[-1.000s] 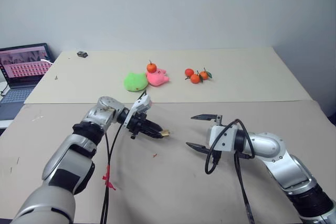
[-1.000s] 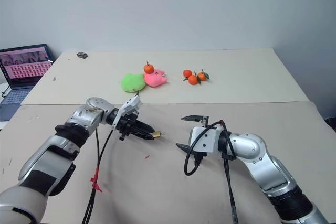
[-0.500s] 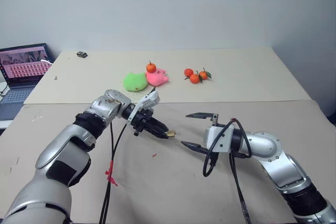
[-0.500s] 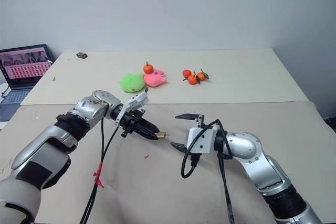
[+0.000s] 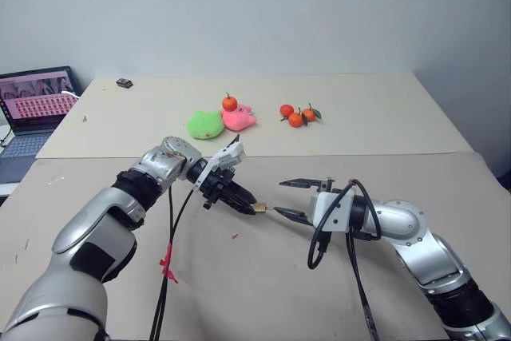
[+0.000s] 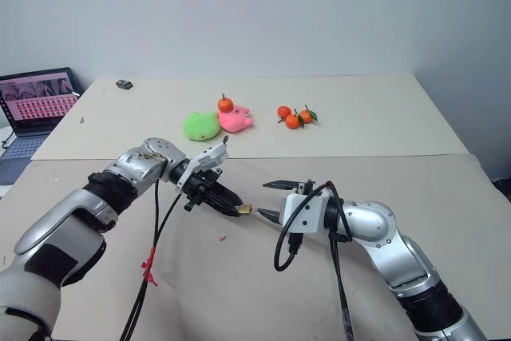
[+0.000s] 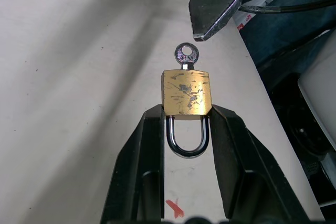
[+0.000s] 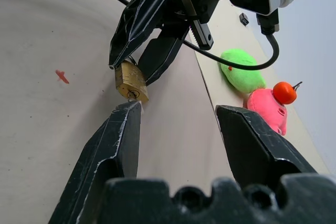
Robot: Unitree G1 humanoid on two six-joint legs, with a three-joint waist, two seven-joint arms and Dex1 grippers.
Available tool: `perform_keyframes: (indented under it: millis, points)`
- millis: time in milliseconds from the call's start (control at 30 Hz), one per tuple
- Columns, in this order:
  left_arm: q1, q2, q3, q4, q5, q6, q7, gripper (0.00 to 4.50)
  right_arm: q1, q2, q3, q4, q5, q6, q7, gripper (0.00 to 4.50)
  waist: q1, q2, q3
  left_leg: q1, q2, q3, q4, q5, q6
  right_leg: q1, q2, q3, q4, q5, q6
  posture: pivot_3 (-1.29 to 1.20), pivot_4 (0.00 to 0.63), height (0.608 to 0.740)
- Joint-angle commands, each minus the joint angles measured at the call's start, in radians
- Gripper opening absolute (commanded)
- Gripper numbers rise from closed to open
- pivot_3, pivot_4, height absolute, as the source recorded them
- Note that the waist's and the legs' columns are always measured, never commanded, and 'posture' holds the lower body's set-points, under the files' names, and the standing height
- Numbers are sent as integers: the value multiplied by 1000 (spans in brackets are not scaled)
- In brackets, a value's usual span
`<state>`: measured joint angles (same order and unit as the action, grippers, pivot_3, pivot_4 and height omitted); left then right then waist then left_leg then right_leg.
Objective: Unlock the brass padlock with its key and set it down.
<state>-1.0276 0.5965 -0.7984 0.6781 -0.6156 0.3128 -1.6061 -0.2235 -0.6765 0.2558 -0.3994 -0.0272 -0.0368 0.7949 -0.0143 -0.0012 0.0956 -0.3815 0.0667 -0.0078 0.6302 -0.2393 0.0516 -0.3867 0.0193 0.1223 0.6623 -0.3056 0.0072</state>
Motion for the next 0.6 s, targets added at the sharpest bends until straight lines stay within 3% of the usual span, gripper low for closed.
perform_keyframes:
  millis: [33,600]
  points:
    - [-41,36,-24,-47,-40,-10,-8,773,-8,5,-22,-24,3,-6,1,2796,-1,0,0,0,0,0,0,0,0,0,0,0,0,0,0,0,150,660]
    - [-73,45,-50,-47,-78,-12,-8,773,-3,13,-10,-25,5,3,12,2796,0,0,0,0,0,0,1,0,0,0,0,0,0,0,0,0,150,660]
